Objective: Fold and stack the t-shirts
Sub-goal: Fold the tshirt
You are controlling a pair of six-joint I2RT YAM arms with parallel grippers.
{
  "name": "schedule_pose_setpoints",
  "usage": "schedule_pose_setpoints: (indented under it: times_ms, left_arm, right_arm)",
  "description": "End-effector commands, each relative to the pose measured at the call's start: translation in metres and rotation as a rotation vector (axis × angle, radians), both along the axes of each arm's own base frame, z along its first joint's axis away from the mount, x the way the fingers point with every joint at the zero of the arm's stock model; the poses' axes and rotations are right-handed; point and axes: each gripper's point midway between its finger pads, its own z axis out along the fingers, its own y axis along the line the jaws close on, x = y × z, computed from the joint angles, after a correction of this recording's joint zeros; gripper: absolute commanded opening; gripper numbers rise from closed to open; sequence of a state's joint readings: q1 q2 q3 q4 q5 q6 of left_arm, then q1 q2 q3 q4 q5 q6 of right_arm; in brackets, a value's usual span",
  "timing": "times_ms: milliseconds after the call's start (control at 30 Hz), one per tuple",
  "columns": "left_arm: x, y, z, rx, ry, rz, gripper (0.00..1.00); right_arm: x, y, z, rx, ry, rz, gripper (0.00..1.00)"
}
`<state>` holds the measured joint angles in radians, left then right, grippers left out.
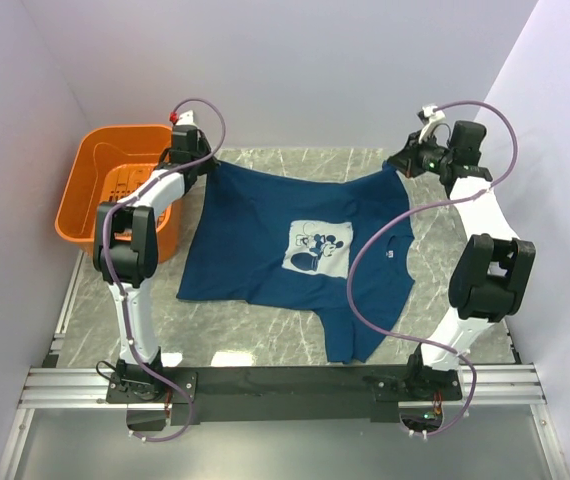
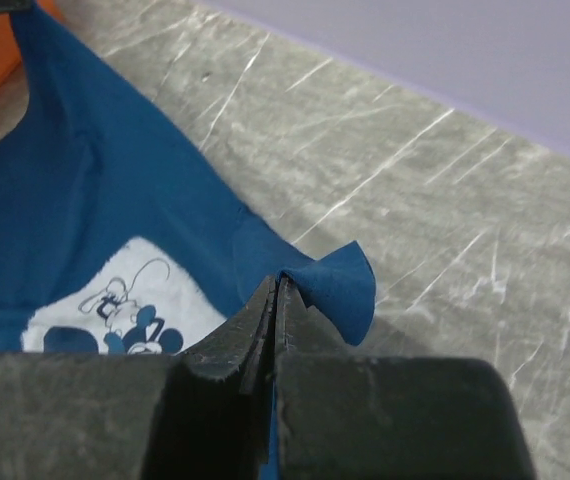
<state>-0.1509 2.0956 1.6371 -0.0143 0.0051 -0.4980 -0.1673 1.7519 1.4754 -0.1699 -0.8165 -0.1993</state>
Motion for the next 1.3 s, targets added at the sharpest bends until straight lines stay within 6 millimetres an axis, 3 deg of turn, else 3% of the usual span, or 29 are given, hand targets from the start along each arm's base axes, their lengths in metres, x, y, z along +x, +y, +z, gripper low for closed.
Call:
schedule_pose_setpoints:
  times_ms: [0,200,400,700,1033,1267]
  left_arm:
    - [-0.001,0.002,0.053,0.009,-0.128,-0.023,0.01]
    - [-0.01,0.006,0.063,0.035,-0.177,-0.027,0.0]
    - [-0.018,0.01,0.055,0.062,-0.156,-0.032,0.0]
    - [-0.024,0.012,0.028,0.1,-0.089,-0.049,0.0]
    - [-0.033,0.015,0.023,0.131,-0.082,-0.058,0.0]
    - [-0.047,0.018,0.017,0.145,-0.071,-0.065,0.01]
  right_arm:
    - [-0.015,0.002,0.011,-0.025,-0.04,0.032,0.0]
    - [-0.022,0.003,-0.007,-0.028,-0.004,0.038,0.0]
    - [-0.037,0.006,-0.022,-0.045,0.028,0.073,0.0]
    - [-0.062,0.007,-0.026,-0.062,0.023,0.094,0.0]
    - [-0.077,0.003,-0.019,-0.048,0.006,0.087,0.0]
    - [-0.093,0.004,-0.028,-0.049,0.034,0.107,0.0]
